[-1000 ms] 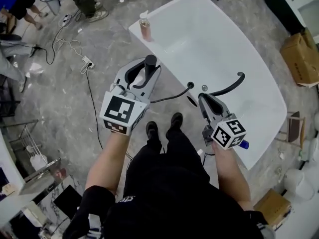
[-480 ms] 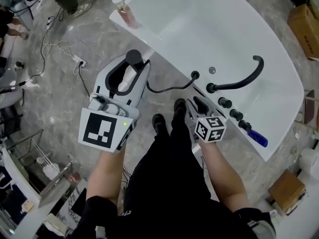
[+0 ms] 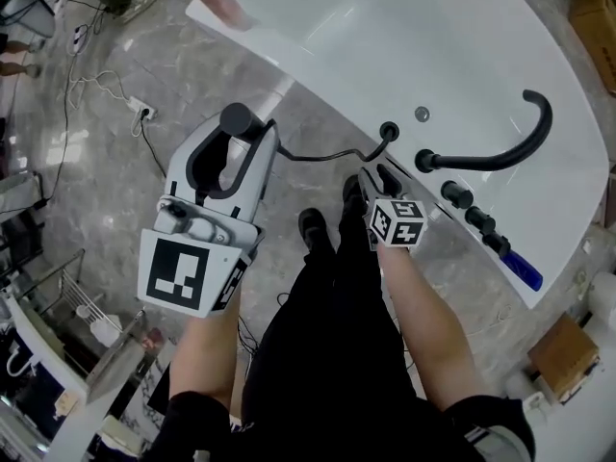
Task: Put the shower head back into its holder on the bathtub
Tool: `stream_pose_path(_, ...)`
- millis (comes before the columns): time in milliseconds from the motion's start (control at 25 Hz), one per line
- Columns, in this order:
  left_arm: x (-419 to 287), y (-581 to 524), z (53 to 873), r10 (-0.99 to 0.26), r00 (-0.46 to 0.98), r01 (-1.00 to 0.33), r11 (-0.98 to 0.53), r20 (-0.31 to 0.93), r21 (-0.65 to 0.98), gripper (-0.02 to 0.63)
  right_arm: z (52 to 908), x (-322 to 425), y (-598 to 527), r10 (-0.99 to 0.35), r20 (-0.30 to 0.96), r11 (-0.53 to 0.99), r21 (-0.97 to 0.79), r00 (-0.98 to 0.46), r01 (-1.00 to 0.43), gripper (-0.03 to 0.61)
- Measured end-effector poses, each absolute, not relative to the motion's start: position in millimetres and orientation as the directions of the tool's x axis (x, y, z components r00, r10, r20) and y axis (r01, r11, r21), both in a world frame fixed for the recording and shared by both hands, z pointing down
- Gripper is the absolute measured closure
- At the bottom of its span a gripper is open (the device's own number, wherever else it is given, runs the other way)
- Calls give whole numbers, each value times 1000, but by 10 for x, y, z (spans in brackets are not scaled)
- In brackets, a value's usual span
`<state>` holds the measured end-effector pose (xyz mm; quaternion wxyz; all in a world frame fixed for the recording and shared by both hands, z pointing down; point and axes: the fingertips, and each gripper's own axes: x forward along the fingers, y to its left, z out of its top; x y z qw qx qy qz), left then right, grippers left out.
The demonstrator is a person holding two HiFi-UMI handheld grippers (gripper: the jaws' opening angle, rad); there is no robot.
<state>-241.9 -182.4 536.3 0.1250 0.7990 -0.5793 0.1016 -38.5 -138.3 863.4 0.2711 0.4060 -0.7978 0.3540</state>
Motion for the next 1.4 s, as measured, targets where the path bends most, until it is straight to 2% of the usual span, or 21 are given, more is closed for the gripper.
stream_pose_path(160,-2474,-1861,5555,-899,305,-952,-292,315,90,471,8935,-450,-1576,-484,728,394,-315,-486,-864,411)
stream_pose_path(280,-2549,-1846,5618,-898,302,-953,-286,319,97,471,8966,-547,-1607,-489,735,395,-292,-469,-871,489)
stream_pose_path(360,-2581,-1842,5656,-898,299,-954,-285,323,91,471,8890,-600,-1570,-477,742,410,-285,-470,-866,506)
stream_pose_path(880,-2337,-2057,6124,-863,322,-945,-318,390,77,471,8090,-275,-1599,-433,780,388,-292,-452,-874,509)
stream_pose_path(1240,-2260,-2291,5578,-892,329,-943,-326,308,62,471,8103,-362,-1923,-318,827,378,-339,-464,-862,508)
stream_pose_path(1400,-2275,-2411,5125,-911,338,-941,-321,239,108,469,7997,-533,-2011,-291,829,357,-370,-478,-858,497)
